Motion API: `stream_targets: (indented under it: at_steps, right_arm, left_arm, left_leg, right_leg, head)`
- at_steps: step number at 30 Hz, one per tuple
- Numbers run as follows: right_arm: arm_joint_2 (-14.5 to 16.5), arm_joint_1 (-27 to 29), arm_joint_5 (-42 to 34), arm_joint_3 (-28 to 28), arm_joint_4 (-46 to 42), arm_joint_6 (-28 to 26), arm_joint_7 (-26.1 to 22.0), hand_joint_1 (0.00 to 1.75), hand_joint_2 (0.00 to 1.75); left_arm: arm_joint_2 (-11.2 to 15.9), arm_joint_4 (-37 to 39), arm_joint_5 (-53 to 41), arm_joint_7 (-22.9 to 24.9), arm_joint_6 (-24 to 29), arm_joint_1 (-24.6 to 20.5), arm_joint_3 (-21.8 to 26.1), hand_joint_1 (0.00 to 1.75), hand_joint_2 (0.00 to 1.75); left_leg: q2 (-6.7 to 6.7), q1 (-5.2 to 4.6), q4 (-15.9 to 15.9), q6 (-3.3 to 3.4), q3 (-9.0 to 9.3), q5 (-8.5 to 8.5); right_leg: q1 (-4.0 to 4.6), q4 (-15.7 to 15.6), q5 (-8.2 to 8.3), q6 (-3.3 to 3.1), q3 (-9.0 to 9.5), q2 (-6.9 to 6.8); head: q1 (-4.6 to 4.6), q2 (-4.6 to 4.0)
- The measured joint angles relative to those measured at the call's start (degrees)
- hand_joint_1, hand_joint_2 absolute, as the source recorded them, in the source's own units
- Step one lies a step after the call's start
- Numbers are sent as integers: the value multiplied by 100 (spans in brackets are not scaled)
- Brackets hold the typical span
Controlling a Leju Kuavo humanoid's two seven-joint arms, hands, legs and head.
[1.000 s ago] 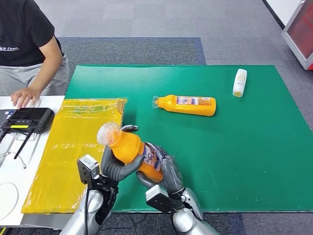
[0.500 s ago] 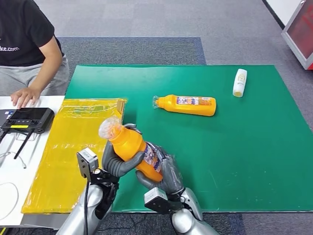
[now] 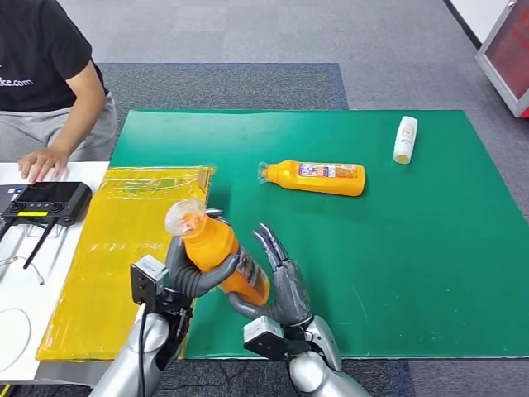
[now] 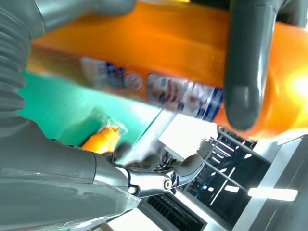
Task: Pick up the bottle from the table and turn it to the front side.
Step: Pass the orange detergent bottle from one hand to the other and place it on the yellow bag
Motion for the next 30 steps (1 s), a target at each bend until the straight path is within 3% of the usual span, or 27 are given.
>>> stream_targets:
  at_steps: [5,9,13,20,30]
  right_arm:
    - [17,1,-56,-7,50,8,0,0,175]
    - [20,6,-103,-27,84,43,-1,0,175]
    - [21,49,-151,-78,95,97,0,0,175]
    - [24,231,-220,-285,92,196,9,0,175]
    - [51,367,-263,-549,84,304,-43,0,175]
  left_arm:
    - [96,-100,-711,-82,535,34,66,175,175]
    - [253,-185,-2078,2,1390,46,97,175,175]
    - [474,-252,-3498,407,1946,55,156,175,175]
    - [986,-247,-5134,1371,1338,-27,96,175,175]
    - [1337,50,-5611,1714,695,-417,-137,175,175]
  left_leg:
    - [0,0,0,0,-1,0]
    - [0,0,0,-1,-1,0]
    - [0,0,0,-1,-1,0]
    - [1,0,0,-2,-3,1]
    - [1,0,0,-5,0,3]
  right_leg:
    - [0,1,0,0,-1,0]
    - [0,1,0,0,-2,1]
    - [1,2,-1,-1,-3,0]
    - [1,3,-1,-3,-7,1]
    - [1,4,1,-7,-6,1]
  head:
    - [0,0]
    - [-1,0]
    - [-1,0]
    - [-1,0]
    - [0,0]
